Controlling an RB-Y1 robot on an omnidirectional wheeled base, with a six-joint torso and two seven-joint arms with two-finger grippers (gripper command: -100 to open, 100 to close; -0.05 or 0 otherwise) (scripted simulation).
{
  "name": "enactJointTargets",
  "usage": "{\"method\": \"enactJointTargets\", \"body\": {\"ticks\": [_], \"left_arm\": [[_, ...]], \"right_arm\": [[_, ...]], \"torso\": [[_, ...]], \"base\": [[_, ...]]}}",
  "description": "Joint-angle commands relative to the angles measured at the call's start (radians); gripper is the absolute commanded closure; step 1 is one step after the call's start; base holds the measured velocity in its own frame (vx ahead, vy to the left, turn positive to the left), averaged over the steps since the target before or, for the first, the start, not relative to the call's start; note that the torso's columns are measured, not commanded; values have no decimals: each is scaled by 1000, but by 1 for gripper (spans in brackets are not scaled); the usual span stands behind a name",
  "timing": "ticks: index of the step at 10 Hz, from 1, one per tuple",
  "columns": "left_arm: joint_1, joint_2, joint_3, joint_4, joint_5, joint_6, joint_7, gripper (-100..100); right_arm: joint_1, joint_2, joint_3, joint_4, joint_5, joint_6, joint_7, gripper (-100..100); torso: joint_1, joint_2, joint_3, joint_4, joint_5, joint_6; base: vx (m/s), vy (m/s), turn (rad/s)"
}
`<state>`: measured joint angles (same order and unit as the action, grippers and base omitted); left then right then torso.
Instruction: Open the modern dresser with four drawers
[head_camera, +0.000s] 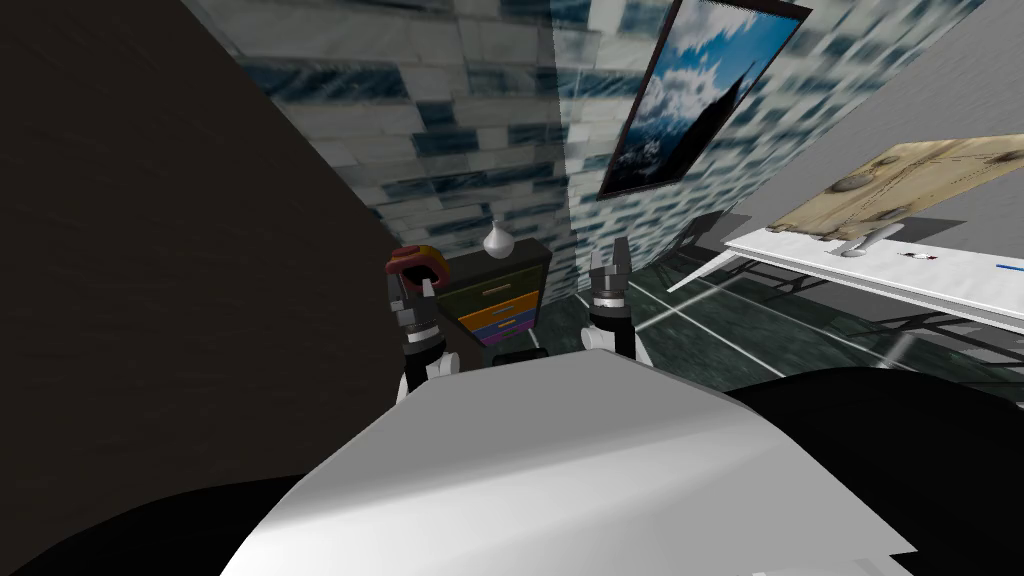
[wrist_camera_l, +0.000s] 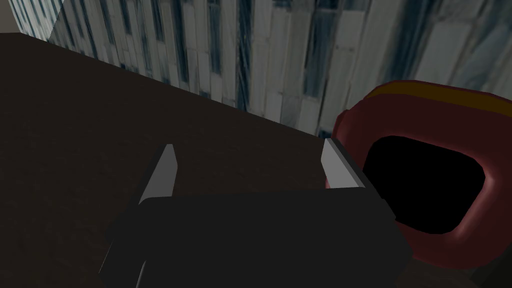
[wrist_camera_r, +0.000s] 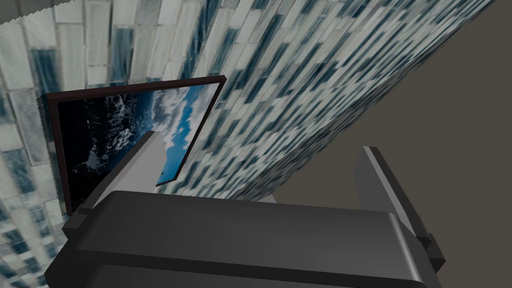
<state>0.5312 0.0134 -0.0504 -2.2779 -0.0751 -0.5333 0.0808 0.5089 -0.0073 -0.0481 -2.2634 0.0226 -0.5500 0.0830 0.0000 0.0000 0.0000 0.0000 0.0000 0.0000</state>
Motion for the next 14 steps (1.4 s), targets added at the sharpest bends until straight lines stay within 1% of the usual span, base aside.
{"method": "enactJointTargets", "body": {"ticks": [1, 3, 9, 10, 11, 14], "left_arm": [[0, 0, 0, 0, 0, 0, 0, 0], [0, 0, 0, 0, 0, 0, 0, 0], [0, 0, 0, 0, 0, 0, 0, 0], [-6, 41, 3, 29, 1, -8, -1, -100], [-10, 57, 5, 47, 2, -13, -2, -100], [-24, 94, 13, 118, 4, -33, -5, -100]], "right_arm": [[0, 0, 0, 0, 0, 0, 0, 0], [0, 0, 0, 0, 0, 0, 0, 0], [0, 0, 0, 0, 0, 0, 0, 0], [0, 0, 0, 0, 0, 0, 0, 0], [0, 0, 0, 0, 0, 0, 0, 0], [0, 0, 0, 0, 0, 0, 0, 0]], "torso": [[0, 40, -82, 41, 0, 0], [0, 175, -351, 176, 0, 0], [0, 618, -1234, 617, 0, 0], [0, 691, -1382, 691, 0, 0], [0, 725, -1451, 724, 0, 0], [0, 737, -1476, 738, 0, 0]], "base": [[0, 0, 0], [0, 0, 0], [0, 0, 0], [15, -15, 7], [25, -27, 8], [24, -27, 11]]}}
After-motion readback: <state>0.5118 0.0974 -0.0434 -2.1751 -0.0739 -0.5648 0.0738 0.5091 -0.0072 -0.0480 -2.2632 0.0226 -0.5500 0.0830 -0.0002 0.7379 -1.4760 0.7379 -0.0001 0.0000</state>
